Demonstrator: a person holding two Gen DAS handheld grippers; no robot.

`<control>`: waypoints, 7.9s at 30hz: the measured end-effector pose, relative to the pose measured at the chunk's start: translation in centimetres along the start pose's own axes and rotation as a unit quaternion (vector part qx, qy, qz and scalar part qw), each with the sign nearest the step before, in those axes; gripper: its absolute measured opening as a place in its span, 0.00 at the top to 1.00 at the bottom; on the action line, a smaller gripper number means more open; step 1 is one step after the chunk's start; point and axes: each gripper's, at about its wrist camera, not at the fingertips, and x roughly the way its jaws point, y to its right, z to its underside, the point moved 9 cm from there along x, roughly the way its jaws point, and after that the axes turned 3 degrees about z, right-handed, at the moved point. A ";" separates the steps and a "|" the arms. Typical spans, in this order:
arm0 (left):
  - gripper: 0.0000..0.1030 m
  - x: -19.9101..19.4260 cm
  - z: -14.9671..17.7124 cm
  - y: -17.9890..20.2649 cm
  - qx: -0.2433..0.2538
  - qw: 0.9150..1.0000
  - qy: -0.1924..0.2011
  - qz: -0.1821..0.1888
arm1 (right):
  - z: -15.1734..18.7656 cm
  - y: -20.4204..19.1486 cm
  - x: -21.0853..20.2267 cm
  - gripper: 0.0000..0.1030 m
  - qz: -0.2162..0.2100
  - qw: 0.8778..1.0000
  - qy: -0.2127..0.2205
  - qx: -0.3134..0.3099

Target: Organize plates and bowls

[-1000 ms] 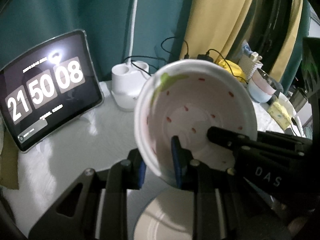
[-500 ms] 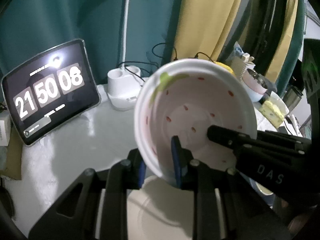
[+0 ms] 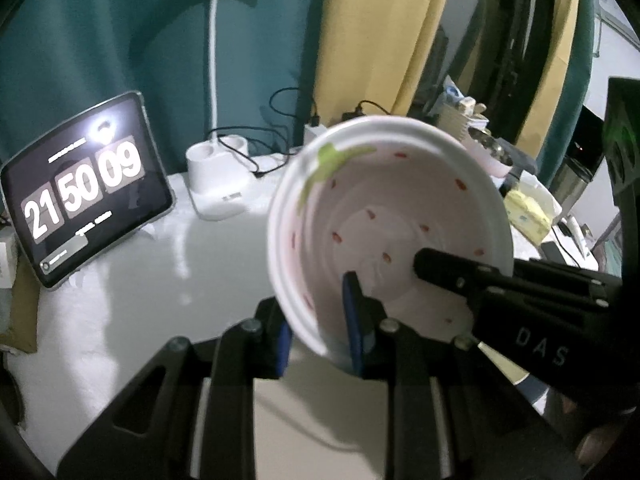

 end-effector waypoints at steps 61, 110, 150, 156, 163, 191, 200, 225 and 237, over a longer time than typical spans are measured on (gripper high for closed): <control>0.73 4.1 6.0 13.0 0.085 0.994 -0.055 -0.027 | 7.3 13.9 -2.8 0.79 0.061 0.997 -0.024 0.031; 0.64 3.5 6.2 8.5 0.032 0.997 -0.063 -0.019 | 7.6 19.0 -3.9 0.65 0.062 0.997 -0.015 0.037; 0.89 3.6 6.5 9.7 0.005 1.000 0.004 -0.020 | 8.4 17.9 -2.2 0.91 0.035 0.996 0.022 0.075; 0.90 3.5 6.6 9.7 0.006 1.000 0.007 -0.021 | 8.3 17.8 -2.2 0.92 0.043 0.996 0.028 0.071; 0.90 3.4 6.5 10.1 0.007 1.000 0.008 -0.014 | 8.4 18.2 -2.8 0.92 0.052 0.995 0.032 0.073; 0.90 -1.2 3.9 9.2 0.005 0.998 0.062 -0.017 | 5.5 15.6 -6.5 0.92 0.050 0.995 0.075 0.050; 0.90 -2.8 3.1 7.6 -0.003 0.997 0.078 -0.020 | 4.4 13.5 -7.2 0.92 0.044 0.995 0.085 0.034; 0.90 -5.8 3.9 -1.4 -0.054 0.993 0.087 -0.058 | 3.2 4.6 -4.6 0.91 0.012 0.997 0.069 -0.027; 0.90 -6.0 5.7 -5.4 -0.078 0.991 0.072 -0.077 | 4.0 0.7 -2.1 0.91 -0.004 0.998 0.043 -0.049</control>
